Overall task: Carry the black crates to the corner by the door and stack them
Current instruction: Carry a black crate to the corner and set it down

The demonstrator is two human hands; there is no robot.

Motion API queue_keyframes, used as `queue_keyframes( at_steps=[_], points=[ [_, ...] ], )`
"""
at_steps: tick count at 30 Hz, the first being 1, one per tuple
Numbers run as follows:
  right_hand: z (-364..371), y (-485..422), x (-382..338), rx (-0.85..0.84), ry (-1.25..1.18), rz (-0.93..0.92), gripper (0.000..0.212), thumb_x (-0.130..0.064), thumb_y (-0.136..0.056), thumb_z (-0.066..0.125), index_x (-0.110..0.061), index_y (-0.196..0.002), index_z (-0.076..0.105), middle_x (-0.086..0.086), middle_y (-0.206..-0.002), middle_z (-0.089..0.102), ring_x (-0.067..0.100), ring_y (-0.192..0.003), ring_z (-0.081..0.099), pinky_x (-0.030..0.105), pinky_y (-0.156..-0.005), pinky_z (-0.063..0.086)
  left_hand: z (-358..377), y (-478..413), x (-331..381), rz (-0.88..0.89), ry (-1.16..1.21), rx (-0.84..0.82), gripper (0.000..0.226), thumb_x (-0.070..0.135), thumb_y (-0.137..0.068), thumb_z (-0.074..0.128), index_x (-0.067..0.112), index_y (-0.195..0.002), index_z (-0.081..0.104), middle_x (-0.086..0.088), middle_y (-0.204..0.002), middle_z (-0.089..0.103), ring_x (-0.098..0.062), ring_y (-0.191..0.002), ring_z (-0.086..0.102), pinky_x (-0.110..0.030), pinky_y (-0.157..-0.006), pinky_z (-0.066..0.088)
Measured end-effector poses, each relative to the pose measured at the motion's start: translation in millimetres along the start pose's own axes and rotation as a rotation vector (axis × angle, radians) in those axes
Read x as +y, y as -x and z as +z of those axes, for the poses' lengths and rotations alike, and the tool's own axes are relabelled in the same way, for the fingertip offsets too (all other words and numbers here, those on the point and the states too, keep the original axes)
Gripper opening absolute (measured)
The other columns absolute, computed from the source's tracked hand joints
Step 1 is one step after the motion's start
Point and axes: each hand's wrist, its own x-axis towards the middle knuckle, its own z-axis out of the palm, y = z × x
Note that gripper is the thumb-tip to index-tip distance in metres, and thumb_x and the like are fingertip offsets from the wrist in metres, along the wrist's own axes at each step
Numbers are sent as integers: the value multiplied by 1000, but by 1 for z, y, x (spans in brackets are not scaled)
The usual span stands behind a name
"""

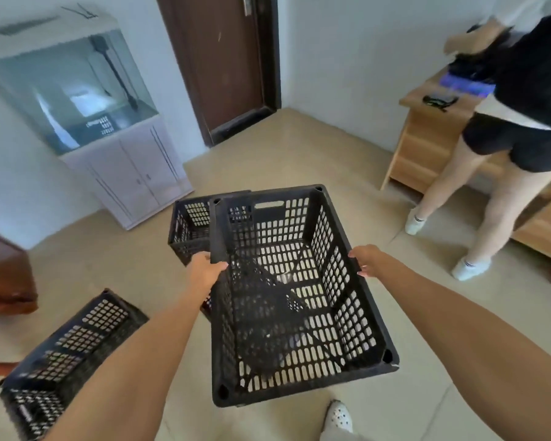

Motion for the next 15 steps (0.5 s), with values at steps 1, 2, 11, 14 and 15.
queue_keyframes(
  at_steps=[1,2,11,14,15],
  points=[
    [-15,-10,-7,-2,-9,2,32,6,-94,47,6,-127,47,27,-122,50,27,-92,49,42,-101,43,13,-8,15,19,-19,9,33,9,-85,71,-2,-116,67,-18,-116,70,-35,-107,66,-46,-97,52],
    [-30,-22,-15,-6,-20,1,26,4,-94,48,2,-120,50,23,-112,50,26,-86,50,41,-100,44,25,-16,31,38,-36,21,33,6,-84,70,-1,-115,68,-18,-116,70,-34,-108,66,-44,-98,51],
    [-108,-136,-81,43,-56,16,9,5,-91,47,1,-87,53,15,-97,54,24,-80,56,26,-56,46,117,-96,143,114,-99,55,31,0,-80,71,4,-110,68,-12,-104,72,-25,-96,67,-32,-86,49],
    [-115,-173,-114,51,-58,40,7,4,-93,46,2,-97,52,14,-92,55,25,-88,57,27,-59,49,139,-135,171,129,-135,56,21,0,-80,71,4,-101,70,-13,-97,73,-28,-92,69,-33,-80,50],
    [-115,-186,-127,48,-55,41,9,2,-93,47,1,-101,51,14,-94,55,25,-88,56,26,-59,49,145,-151,181,142,-154,55,19,1,-80,71,3,-98,70,-14,-96,74,-29,-91,69,-35,-80,51]
  ],
)
